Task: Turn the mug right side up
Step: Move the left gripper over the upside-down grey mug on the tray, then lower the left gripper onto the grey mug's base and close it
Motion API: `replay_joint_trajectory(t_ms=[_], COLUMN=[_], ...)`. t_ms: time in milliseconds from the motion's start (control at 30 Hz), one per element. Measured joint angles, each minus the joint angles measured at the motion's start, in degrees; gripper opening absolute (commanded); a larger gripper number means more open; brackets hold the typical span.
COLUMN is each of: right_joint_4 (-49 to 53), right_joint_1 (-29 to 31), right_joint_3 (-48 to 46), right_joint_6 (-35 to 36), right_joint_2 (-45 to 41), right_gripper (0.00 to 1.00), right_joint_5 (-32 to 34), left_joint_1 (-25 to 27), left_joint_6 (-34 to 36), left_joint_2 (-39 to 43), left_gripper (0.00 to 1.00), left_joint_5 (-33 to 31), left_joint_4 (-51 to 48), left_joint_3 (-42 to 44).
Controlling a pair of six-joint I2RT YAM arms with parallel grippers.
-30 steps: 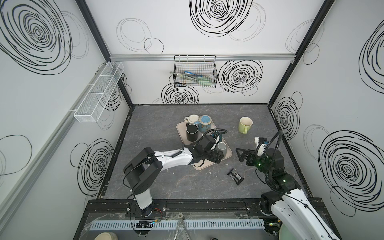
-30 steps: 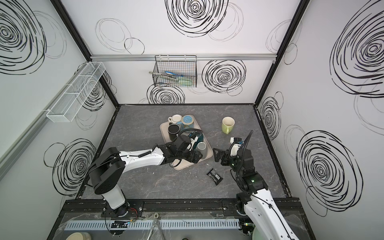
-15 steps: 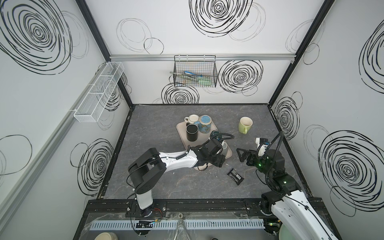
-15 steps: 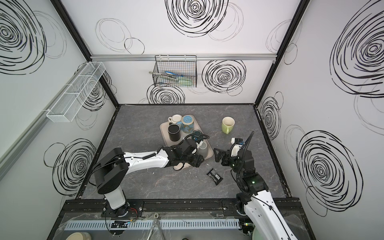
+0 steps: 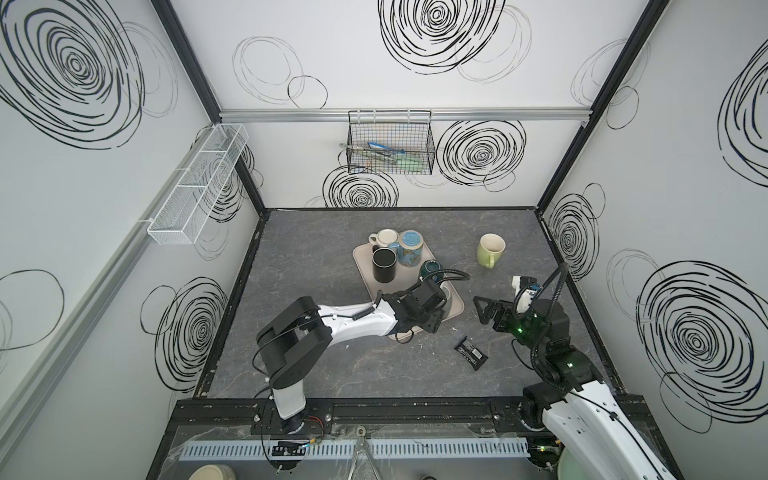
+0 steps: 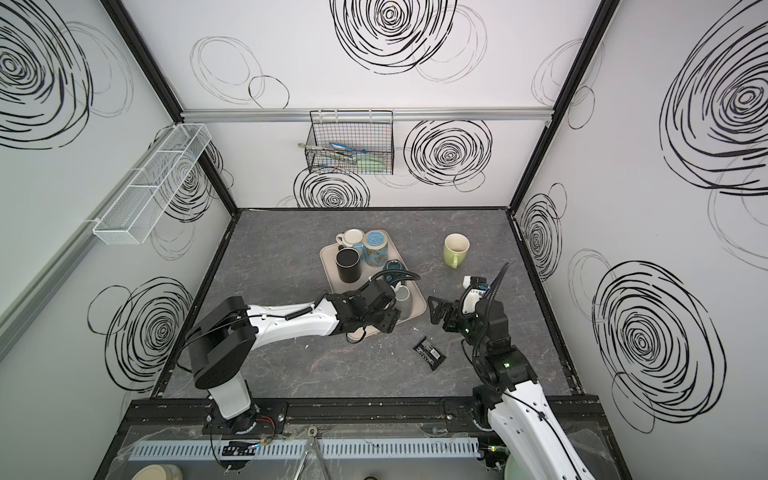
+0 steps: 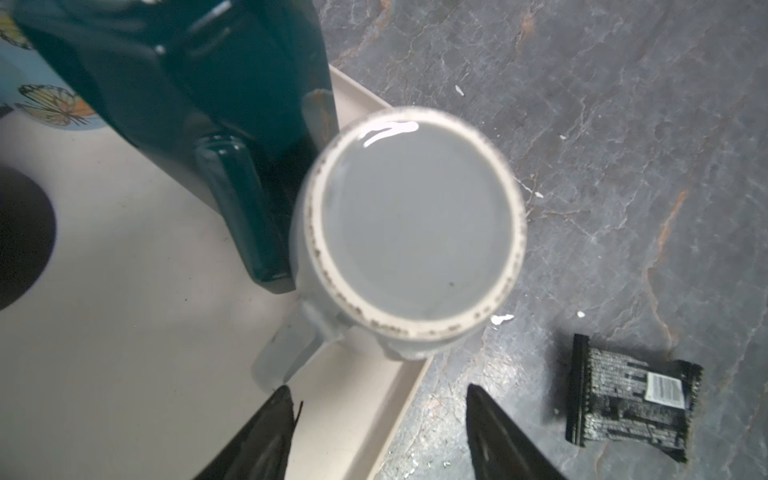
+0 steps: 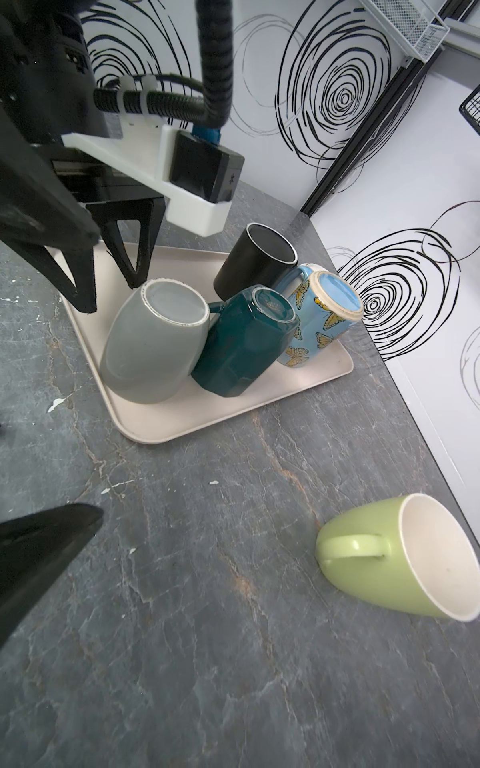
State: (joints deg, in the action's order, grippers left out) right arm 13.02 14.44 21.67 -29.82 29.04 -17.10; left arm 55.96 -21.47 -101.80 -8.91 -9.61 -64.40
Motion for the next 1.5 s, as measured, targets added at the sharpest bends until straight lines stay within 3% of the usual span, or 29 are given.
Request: replay_joint_trajectory(t_ms=[433,900,1067,1167,1500], right_joint_4=[0.0,0.1,0.2,0.2,0.2], right_joint_1=[0.0,-0.2,-0.2,-0.2,-0.2], right_joint_3=[-0.3,-0.3,-0.3,-0.3,-0.3], right_joint_6=[0.0,-0.3,-0.4,-0.5,-0.9], right_joint_2=[0.4,0.4,0.4,0.4,0.8], right_gripper=[1.0,1.0,1.0,1.0,1.0], right_joint_5=[0.6,1.5,2.0,2.2,2.8], left_joint_1=[-1.4,-2.6,-2.3,-2.3,-1.2], left_joint_6=[3.7,7.2,7.3,7.4,7.3], left_joint_2=[5.1,0.1,-1.5,-1.9,-2.4], left_gripper=[0.69,0.62,0.6,0.51,0.5], left_joint_5=[-1.6,-4.9,-4.1,-3.2,-1.4], left_joint_4=[1.0,2.0,2.7,3.5,3.7], left_joint_3=[2.2,2.0,2.0,2.0,0.7])
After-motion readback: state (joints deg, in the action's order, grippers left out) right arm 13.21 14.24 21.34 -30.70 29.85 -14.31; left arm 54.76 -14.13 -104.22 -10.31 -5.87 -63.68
